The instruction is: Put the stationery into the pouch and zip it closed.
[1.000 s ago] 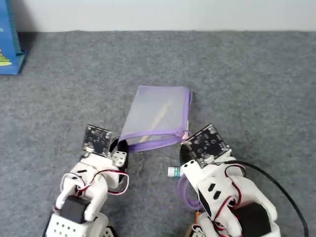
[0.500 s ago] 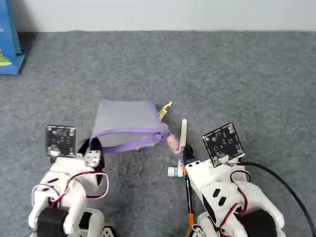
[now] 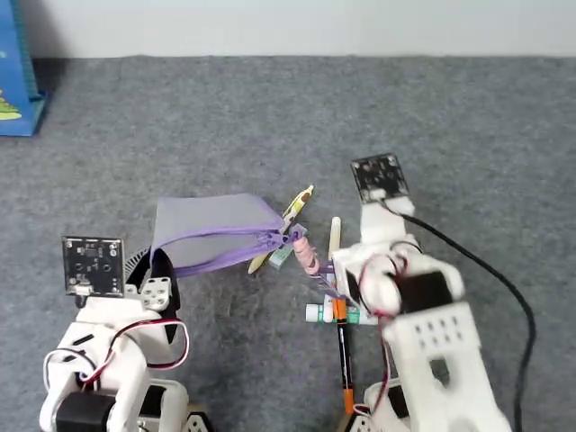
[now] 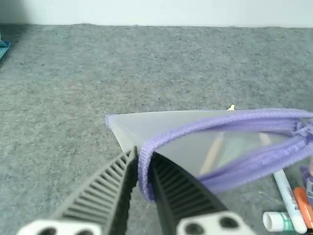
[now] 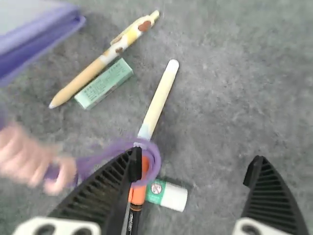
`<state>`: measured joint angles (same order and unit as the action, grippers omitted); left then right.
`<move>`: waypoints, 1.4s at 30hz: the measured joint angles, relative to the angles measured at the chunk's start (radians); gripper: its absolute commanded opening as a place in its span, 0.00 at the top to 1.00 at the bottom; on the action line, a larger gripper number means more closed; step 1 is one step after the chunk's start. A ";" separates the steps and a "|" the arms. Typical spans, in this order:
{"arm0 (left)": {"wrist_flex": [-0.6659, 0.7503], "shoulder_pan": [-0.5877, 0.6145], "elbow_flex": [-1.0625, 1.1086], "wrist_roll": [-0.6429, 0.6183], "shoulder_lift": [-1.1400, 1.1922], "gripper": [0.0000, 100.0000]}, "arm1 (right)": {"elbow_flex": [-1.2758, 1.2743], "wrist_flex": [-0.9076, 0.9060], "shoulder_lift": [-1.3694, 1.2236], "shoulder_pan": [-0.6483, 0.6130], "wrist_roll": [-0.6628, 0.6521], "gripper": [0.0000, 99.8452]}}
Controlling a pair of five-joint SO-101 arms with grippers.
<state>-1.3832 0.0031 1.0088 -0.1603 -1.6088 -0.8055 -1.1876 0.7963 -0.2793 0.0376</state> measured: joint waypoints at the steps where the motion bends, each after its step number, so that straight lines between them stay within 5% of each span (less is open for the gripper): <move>1: -0.002 0.002 0.000 0.000 0.000 0.99 | 0.000 0.023 -0.038 0.002 0.002 0.66; 10: -0.002 0.002 0.000 0.000 0.000 0.99 | 0.000 0.063 -0.282 0.005 0.005 0.66; 21: -0.002 0.002 0.000 0.000 0.000 0.99 | 0.146 -0.269 -0.295 -0.109 0.005 0.66; 42: -0.002 0.002 0.000 0.000 0.000 0.99 | 0.193 -0.121 -0.296 -0.347 0.101 0.66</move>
<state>-1.3848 0.0046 1.0088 -0.1603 -1.6088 -0.6122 -1.3088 0.5002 -0.6260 0.1389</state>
